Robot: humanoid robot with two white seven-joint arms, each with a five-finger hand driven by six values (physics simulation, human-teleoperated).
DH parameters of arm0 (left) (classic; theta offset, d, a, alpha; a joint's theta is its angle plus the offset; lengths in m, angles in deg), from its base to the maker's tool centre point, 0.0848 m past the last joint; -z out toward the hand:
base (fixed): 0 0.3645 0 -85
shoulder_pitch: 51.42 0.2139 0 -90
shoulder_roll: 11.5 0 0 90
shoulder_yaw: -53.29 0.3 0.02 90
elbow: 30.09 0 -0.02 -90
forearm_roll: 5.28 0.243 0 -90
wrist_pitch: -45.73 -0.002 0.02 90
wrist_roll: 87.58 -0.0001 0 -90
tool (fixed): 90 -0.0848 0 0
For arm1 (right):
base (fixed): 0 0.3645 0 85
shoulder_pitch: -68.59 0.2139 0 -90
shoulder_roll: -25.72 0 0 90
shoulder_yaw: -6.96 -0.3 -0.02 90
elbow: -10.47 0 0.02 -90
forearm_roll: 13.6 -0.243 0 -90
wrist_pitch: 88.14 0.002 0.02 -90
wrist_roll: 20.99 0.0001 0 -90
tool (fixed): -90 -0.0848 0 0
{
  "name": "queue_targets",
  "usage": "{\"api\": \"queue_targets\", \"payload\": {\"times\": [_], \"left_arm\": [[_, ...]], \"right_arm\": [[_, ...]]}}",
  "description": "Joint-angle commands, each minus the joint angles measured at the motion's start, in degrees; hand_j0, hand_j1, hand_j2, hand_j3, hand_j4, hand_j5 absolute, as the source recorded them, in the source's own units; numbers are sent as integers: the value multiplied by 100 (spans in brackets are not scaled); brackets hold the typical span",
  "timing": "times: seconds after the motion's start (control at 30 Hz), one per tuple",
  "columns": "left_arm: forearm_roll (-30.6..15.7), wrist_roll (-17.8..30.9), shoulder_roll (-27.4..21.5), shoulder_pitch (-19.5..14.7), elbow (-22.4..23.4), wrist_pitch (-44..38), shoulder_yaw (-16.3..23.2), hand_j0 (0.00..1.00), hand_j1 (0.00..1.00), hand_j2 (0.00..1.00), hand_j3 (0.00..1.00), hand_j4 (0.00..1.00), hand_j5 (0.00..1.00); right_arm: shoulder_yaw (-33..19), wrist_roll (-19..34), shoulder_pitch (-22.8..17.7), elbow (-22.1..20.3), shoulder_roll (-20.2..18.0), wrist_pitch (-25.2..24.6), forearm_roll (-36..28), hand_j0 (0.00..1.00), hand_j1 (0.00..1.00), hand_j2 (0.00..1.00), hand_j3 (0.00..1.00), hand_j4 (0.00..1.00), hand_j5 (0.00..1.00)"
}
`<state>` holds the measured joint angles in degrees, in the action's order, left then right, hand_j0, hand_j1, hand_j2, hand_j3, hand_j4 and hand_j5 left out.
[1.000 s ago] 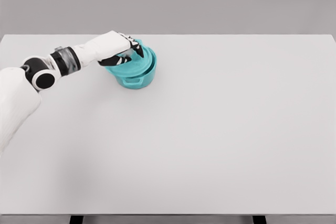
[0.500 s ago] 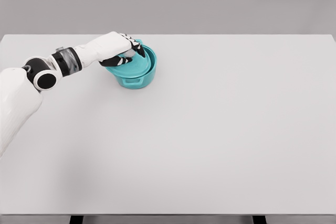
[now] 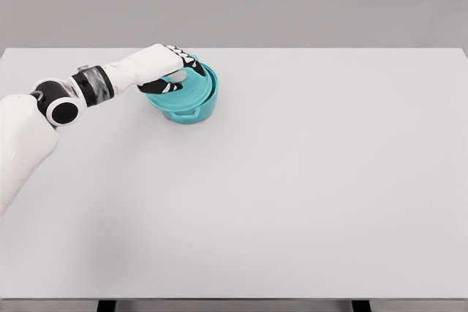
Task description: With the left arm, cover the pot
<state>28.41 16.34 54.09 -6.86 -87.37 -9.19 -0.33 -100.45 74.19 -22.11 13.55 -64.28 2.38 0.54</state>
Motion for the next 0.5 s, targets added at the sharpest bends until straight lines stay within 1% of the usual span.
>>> {"api": "queue_targets", "payload": {"times": [0.0, 0.17, 0.23, 0.47], "left_arm": [[-38, -3, -3, 0, -3, -8, -9, 69, 69, 69, 69, 69, 69], [-38, -3, -3, 0, -3, -8, -9, 69, 69, 69, 69, 69, 69], [-38, -3, -3, 0, -3, -8, -9, 72, 72, 72, 72, 72, 72], [-47, -3, -20, 0, -38, -8, -18, 74, 74, 74, 74, 74, 74]], "right_arm": [[0, 1, 0, -1, 0, 0, 0, 100, 100, 100, 100, 100, 100], [0, 1, 0, -1, 0, 0, 0, 100, 100, 100, 100, 100, 100], [0, 1, 0, 8, 0, 0, 0, 100, 100, 100, 100, 100, 100], [0, 1, 0, 8, 0, 0, 0, 100, 100, 100, 100, 100, 100]]}}
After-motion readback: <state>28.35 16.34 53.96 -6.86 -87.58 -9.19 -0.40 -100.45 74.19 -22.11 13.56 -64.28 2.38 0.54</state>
